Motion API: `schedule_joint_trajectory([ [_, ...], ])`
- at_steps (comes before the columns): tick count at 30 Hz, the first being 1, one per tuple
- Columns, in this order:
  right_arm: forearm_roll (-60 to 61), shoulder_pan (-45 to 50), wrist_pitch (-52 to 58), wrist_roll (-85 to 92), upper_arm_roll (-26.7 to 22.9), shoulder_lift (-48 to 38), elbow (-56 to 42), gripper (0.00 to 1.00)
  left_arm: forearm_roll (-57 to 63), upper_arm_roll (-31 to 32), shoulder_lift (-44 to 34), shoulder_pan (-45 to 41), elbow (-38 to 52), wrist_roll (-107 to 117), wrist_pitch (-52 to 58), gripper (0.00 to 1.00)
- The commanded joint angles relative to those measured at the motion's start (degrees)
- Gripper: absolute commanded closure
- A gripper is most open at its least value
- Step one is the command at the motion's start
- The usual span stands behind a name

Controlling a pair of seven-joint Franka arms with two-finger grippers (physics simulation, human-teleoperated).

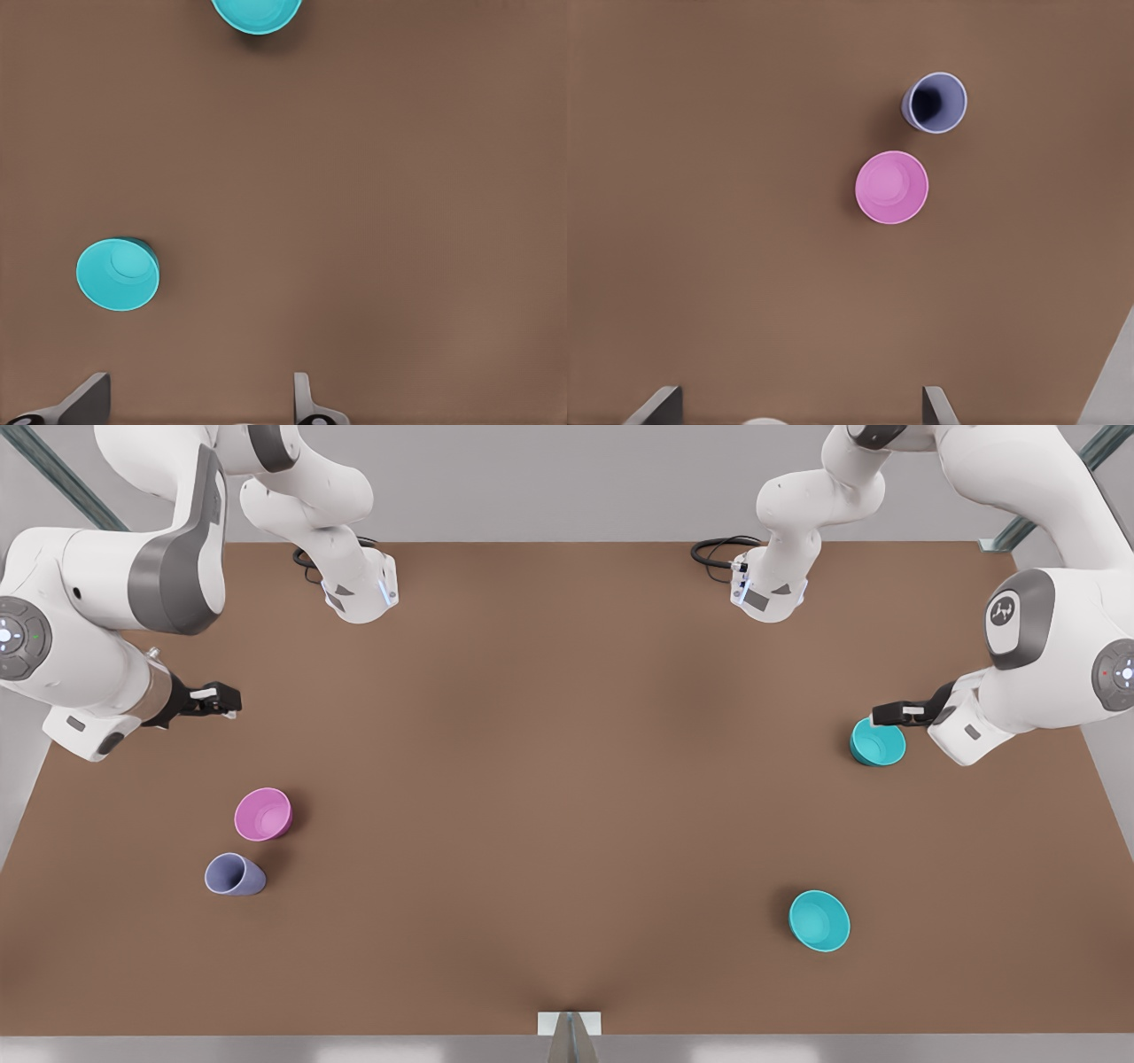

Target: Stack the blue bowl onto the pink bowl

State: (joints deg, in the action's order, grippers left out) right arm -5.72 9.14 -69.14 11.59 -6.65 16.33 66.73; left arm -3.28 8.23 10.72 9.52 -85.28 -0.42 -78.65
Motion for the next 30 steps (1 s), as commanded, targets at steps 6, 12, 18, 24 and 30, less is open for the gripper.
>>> schedule_joint_trajectory([
  [6,-0.79,-3.94,-4.67,3.08,-0.56,5.97,5.69,0.00,0.03,0.03,0.00,0.06,0.02,0.60,0.07,0.00],
  [12,4.65,-15.99,-29.90,5.18,-0.12,16.36,17.99,0.00,0.03,-0.06,0.18,0.15,0.02,0.60,0.25,0.00],
  [18,10.38,-17.40,-41.59,5.98,0.06,22.60,17.82,0.00,-0.06,-0.06,0.09,0.06,0.11,0.60,0.25,0.00],
  [24,13.36,-20.74,-44.32,8.89,0.15,24.27,22.47,0.00,-0.15,0.03,0.00,0.06,0.11,0.60,0.25,0.00],
  [30,14.77,-20.65,-45.20,8.89,0.23,25.33,24.76,0.00,-0.15,-0.06,-0.09,0.06,0.11,0.60,1.04,0.00],
])
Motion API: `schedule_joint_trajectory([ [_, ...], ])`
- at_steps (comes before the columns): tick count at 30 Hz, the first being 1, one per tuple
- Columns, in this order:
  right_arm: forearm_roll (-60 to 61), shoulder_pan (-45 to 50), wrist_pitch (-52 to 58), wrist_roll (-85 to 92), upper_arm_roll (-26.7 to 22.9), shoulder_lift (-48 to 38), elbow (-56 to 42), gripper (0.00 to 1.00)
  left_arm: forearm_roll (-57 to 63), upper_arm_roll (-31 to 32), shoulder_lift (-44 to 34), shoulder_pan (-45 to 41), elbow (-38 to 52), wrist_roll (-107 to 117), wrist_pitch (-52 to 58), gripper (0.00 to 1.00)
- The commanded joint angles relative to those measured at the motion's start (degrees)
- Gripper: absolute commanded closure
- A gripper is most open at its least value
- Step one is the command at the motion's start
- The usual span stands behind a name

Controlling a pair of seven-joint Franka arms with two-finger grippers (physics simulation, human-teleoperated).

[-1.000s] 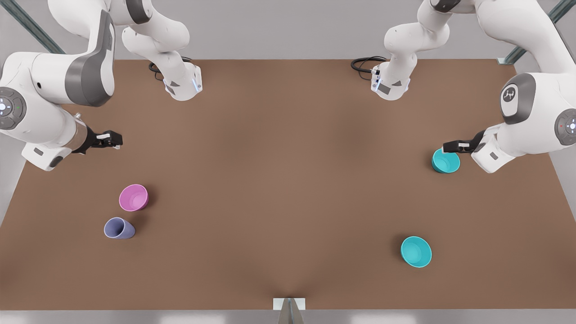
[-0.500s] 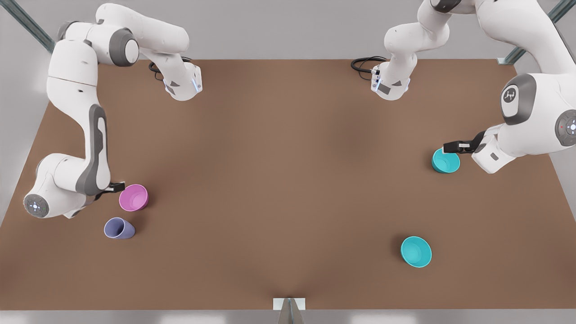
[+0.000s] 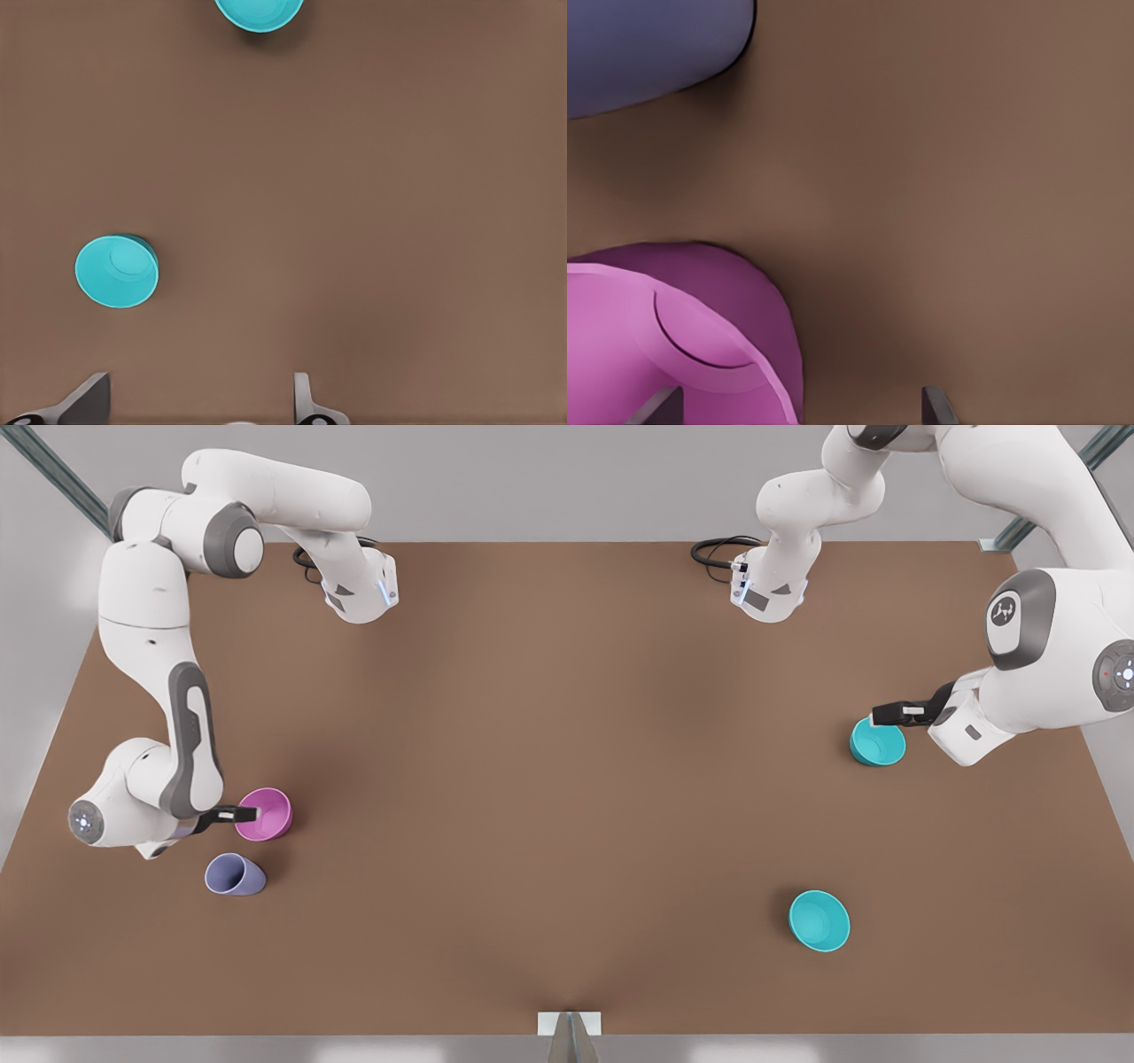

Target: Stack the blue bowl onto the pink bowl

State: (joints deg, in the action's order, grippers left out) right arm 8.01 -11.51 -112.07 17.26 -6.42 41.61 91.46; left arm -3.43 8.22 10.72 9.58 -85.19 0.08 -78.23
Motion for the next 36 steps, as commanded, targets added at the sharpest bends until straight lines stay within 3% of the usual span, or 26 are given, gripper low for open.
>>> schedule_joint_trajectory([
  [1,1.13,-0.01,-2.28,3.22,0.00,0.48,0.12,0.00,0.01,-0.04,-0.09,0.00,0.02,0.19,0.62,0.00],
  [3,1.13,0.08,-1.84,3.22,0.00,0.57,0.21,0.05,0.01,0.04,0.00,0.00,0.02,0.19,0.62,0.00],
  [4,1.13,0.08,-1.23,3.22,0.00,0.57,0.21,0.32,0.01,0.04,0.00,0.00,0.02,0.19,0.62,0.00],
  [5,1.13,0.08,-0.87,3.22,0.00,0.57,0.21,0.45,0.09,0.04,0.00,0.00,0.02,0.19,0.62,0.00],
  [9,1.13,0.17,1.32,4.36,0.26,0.40,-0.76,0.79,0.01,0.04,0.09,0.00,0.02,0.19,0.54,0.00],
  [13,2.27,0.43,5.10,6.03,0.70,0.05,-2.43,0.79,0.09,0.04,0.00,-0.17,0.02,0.10,0.62,0.00],
  [16,5.17,1.22,9.50,4.81,9.14,-4.78,-1.82,0.79,0.01,0.04,0.09,-0.17,-0.06,0.19,0.62,0.00],
  [20,14.57,20.37,6.87,-19.61,9.85,-8.39,-1.72,0.79,0.01,0.04,0.00,-0.09,0.02,0.19,0.62,0.00],
  [23,14.93,36.27,-1.04,-50.44,9.93,0.56,-12.95,0.79,0.01,0.04,0.00,-0.09,-0.06,0.19,0.63,0.00],
  [24,14.84,39.62,-2.45,-60.03,9.93,7.41,-21.73,0.79,0.01,0.04,0.00,-0.17,0.02,0.19,0.62,0.00],
  [26,14.67,42.88,-6.84,-68.76,9.93,12.61,-27.21,0.79,0.01,0.04,0.00,-0.17,0.02,0.19,0.62,0.00],
  [36,14.49,44.03,-12.12,-69.90,9.85,19.03,-29.76,0.79,0.44,-0.48,3.95,0.18,0.02,0.19,-1.31,0.00],
])
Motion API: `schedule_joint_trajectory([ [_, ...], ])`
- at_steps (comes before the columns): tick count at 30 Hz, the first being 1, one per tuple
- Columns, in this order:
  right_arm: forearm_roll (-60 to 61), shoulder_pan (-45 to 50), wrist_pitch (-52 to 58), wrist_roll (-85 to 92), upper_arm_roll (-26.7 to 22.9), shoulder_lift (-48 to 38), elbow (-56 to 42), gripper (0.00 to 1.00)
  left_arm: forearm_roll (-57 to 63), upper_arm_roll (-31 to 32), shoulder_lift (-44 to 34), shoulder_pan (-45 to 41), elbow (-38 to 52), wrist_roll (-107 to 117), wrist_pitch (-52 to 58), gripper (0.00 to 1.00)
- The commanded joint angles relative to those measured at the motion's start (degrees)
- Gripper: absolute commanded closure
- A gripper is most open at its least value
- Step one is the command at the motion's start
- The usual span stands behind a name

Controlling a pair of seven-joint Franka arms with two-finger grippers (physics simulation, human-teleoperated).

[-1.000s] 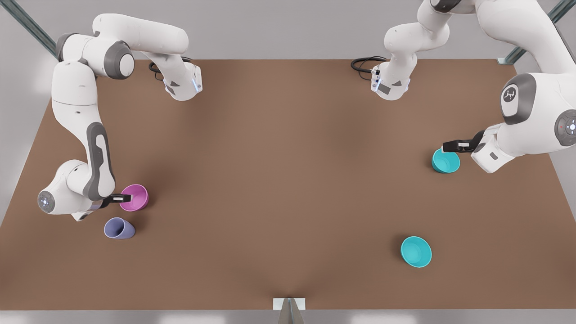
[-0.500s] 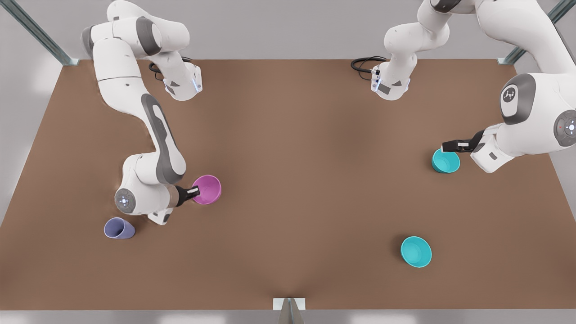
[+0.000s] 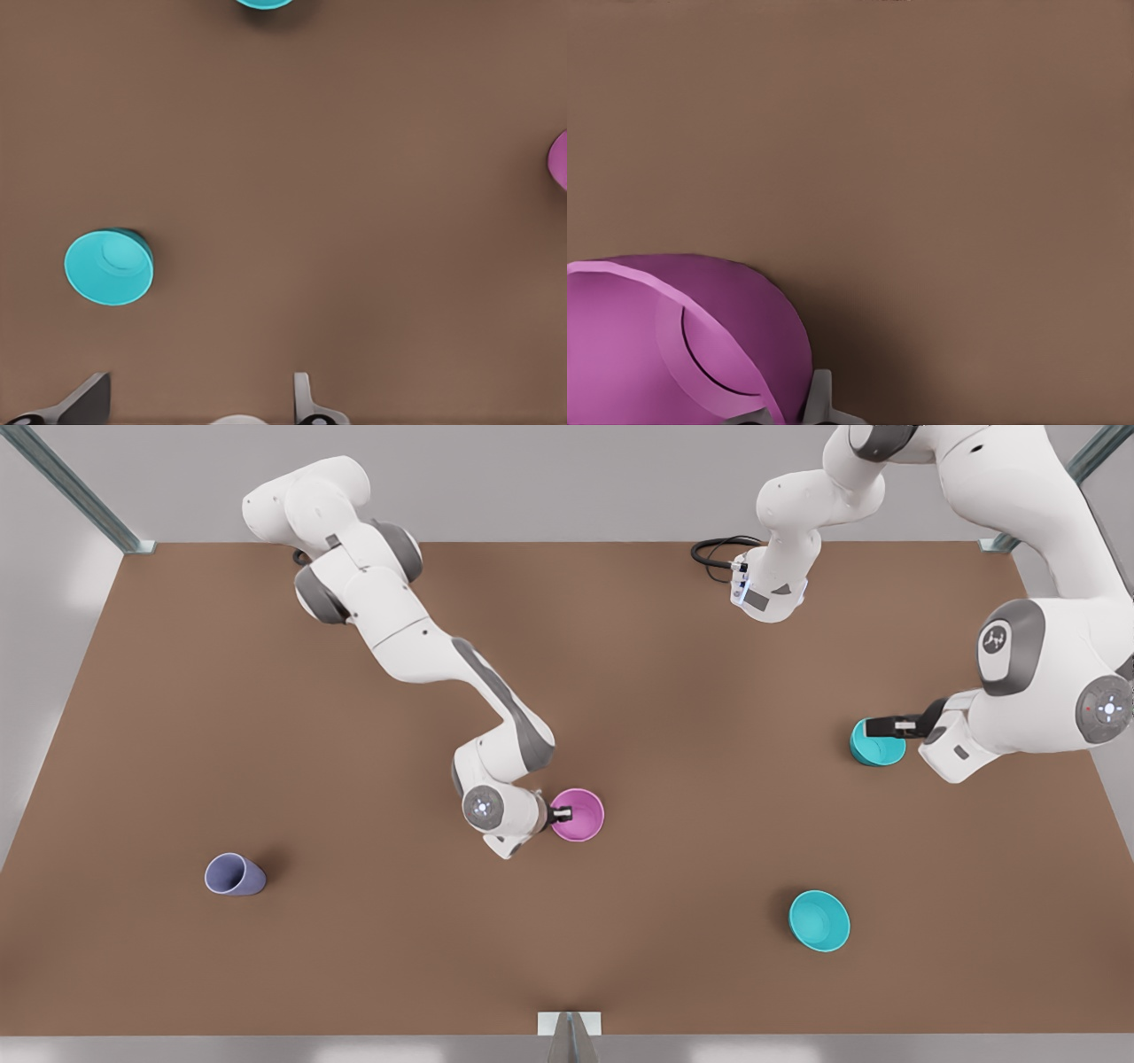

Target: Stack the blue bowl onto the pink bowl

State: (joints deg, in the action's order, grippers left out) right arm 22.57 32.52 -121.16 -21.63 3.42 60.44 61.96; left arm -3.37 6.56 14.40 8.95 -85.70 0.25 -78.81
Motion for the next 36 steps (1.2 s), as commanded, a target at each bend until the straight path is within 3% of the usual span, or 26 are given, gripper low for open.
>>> schedule_joint_trajectory([
  [1,-0.07,0.00,-3.03,-31.10,0.01,0.21,-0.26,0.54,-0.66,-4.07,0.55,0.20,-2.08,-1.38,-6.40,0.00],
  [2,-0.16,0.00,-3.03,-31.11,0.01,0.21,-0.26,0.01,-4.10,-9.37,0.55,0.37,-8.51,-12.10,-14.42,0.00],
  [4,0.19,-0.09,-2.77,-31.02,0.19,-0.23,-0.70,0.00,-8.05,-17.28,0.90,0.81,-19.59,-31.97,-29.46,0.00],
  [7,0.37,-0.96,0.21,-30.75,0.71,-2.34,-0.61,0.00,-13.41,-20.97,4.76,2.74,-25.21,-45.85,-37.98,0.00],
  [9,-0.07,-6.23,14.96,-25.31,1.24,-6.82,-0.70,0.00,-13.41,-23.96,6.43,2.74,-28.12,-56.23,-42.12,0.00],
  [11,-6.73,-19.77,32.02,0.16,0.80,-10.16,-0.70,0.00,-13.50,-24.58,9.42,3.62,-28.82,-59.84,-46.52,0.00],
  [13,-22.73,-26.45,36.60,21.17,0.89,-12.89,-0.70,0.00,-14.56,-24.58,10.21,4.50,-29.35,-59.84,-46.69,0.00],
  [15,-36.53,-28.30,39.75,39.10,1.50,-21.56,-2.10,0.00,-16.05,-24.58,10.65,4.32,-32.25,-59.84,-47.75,0.00],
  [19,-33.48,-26.28,49.26,42.46,1.33,-45.84,2.98,0.00,-15.96,-24.58,11.18,3.97,-36.38,-63.00,-47.48,0.00],
  [21,-31.01,-25.75,47.94,40.09,1.07,-51.64,10.02,0.00,-15.96,-24.58,11.18,3.62,-36.91,-63.00,-47.31,0.00],
  [23,-31.01,-25.84,47.59,37.80,1.07,-49.45,10.64,0.00,-15.96,-24.58,11.18,3.62,-36.82,-62.83,-47.31,0.54],
  [24,-31.09,-25.84,47.59,37.80,1.07,-49.36,10.73,0.00,-15.96,-24.49,11.09,3.71,-36.82,-62.83,-47.22,0.72],
  [25,-31.71,-25.84,47.59,37.71,1.07,-49.28,10.64,0.00,-15.96,-24.49,10.83,3.71,-36.82,-62.83,-47.22,0.79],
  [31,-32.06,-27.60,47.77,38.59,0.98,-47.69,8.70,0.00,-18.07,-22.65,10.30,3.01,-36.65,-53.61,-47.22,0.79],
  [34,-32.06,-27.51,47.94,38.59,0.89,-47.60,8.70,0.00,-19.04,-20.45,5.21,1.34,-36.21,-41.39,-44.15,0.79],
  [36,-32.06,-27.60,47.94,38.59,0.89,-47.52,8.70,0.00,-18.95,-20.01,-0.68,-6.91,-35.42,-24.97,-40.10,0.79],
])
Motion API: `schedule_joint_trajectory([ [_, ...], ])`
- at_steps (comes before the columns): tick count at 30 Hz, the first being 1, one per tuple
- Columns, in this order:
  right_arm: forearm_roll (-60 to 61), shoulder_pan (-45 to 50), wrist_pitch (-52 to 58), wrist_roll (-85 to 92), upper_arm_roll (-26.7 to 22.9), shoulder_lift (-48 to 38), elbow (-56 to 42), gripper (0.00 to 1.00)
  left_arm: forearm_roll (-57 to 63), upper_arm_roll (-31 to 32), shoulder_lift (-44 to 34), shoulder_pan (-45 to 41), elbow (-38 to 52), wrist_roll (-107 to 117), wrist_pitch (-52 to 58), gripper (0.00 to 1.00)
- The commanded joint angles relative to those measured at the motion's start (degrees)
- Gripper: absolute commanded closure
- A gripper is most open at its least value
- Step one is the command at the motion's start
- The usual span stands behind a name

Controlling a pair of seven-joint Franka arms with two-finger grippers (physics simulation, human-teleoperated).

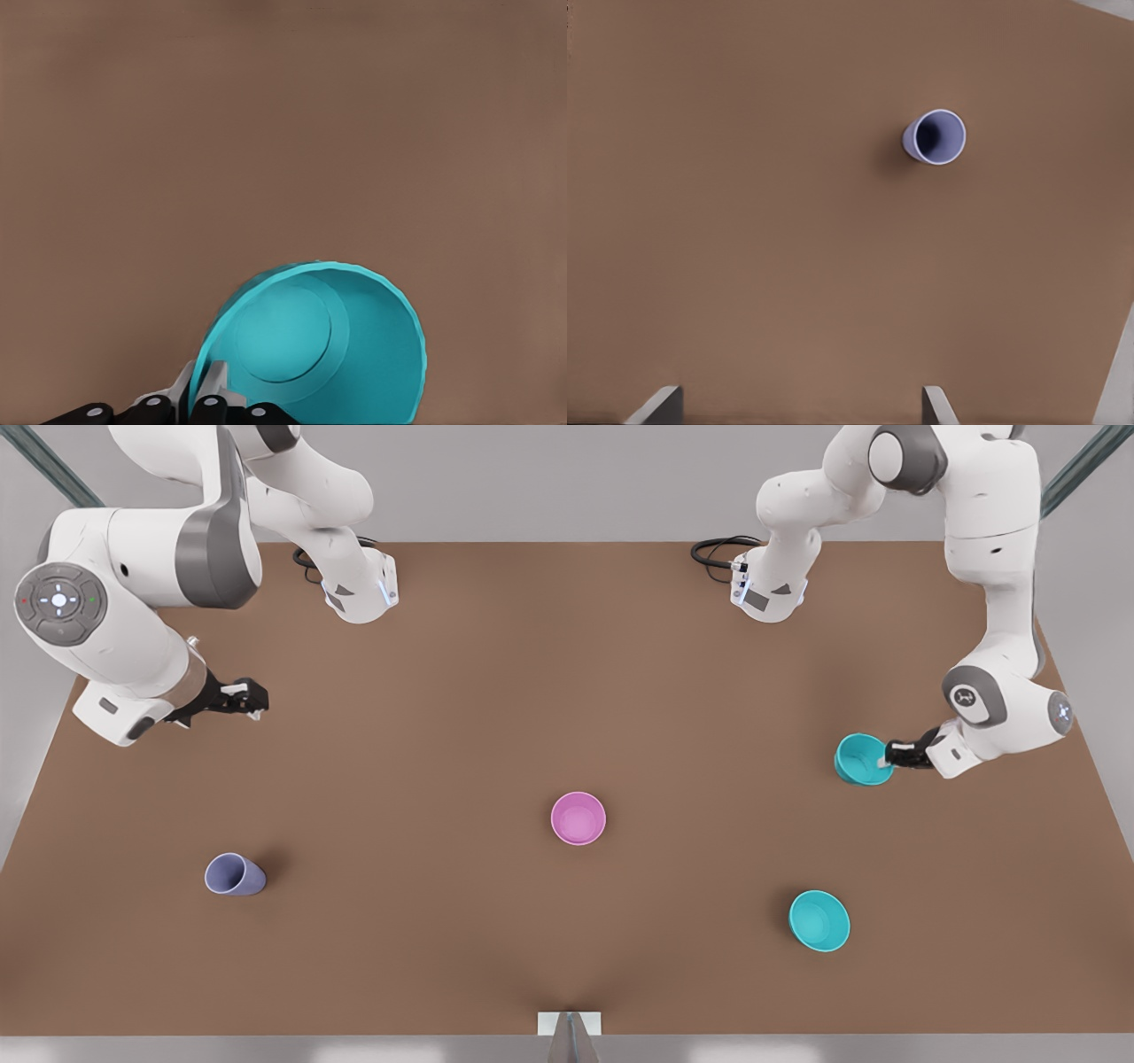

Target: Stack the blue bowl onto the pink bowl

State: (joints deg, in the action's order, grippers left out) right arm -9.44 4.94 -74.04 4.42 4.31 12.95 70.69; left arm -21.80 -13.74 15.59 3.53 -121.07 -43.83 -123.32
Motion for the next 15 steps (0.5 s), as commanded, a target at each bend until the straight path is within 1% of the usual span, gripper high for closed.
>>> schedule_joint_trajectory([
  [1,-0.05,-0.02,0.82,12.54,0.00,-0.03,-0.03,0.00,-0.26,0.21,-2.41,-8.79,1.71,29.57,5.72,0.79],
  [2,-0.05,-0.02,1.00,12.54,0.00,-0.03,-0.03,0.00,0.71,-0.05,-2.32,-16.35,3.29,41.87,5.98,0.79],
  [3,-0.05,-0.02,0.82,12.54,-0.09,-0.03,-0.03,0.00,0.88,1.79,-0.83,-20.14,7.59,52.17,8.52,0.79],
  [4,-0.14,-0.02,0.83,12.54,-0.09,-0.03,-0.03,0.00,0.88,3.02,3.91,-24.35,18.13,61.65,16.61,0.79],
  [5,-0.14,-0.02,0.82,12.54,-0.09,-0.03,-0.03,0.00,0.88,3.11,8.21,-27.69,26.81,67.54,21.69,0.79],
  [7,-0.49,-0.02,0.82,12.54,-0.09,-0.03,-0.03,0.00,0.88,3.11,15.68,-35.94,37.29,81.60,22.95,0.79],
  [8,-0.49,-0.02,0.82,12.54,-0.09,-0.03,-0.03,0.00,0.44,3.54,20.86,-37.28,44.84,88.90,22.95,0.79],
  [9,-0.58,-0.02,0.82,12.54,-0.09,-0.03,-0.03,0.00,0.62,5.92,24.92,-37.28,49.96,93.57,22.95,0.79],
  [10,-0.66,-0.02,0.82,12.54,-0.09,-0.03,-0.03,0.00,0.88,6.36,28.69,-40.00,53.04,97.79,22.77,0.79],
  [11,-0.66,-0.02,0.83,12.54,-0.09,-0.03,-0.03,0.00,0.71,6.54,29.85,-40.53,53.22,98.32,20.49,0.79],
  [12,-0.75,-0.02,1.00,12.54,-0.09,-0.03,-0.03,0.00,0.62,7.24,30.64,-40.44,53.13,100.25,16.98,0.79],
  [15,-0.75,-0.02,0.83,12.54,-0.09,-0.03,-0.03,0.00,0.62,7.86,30.90,-39.13,53.04,100.61,14.68,0.79],
])
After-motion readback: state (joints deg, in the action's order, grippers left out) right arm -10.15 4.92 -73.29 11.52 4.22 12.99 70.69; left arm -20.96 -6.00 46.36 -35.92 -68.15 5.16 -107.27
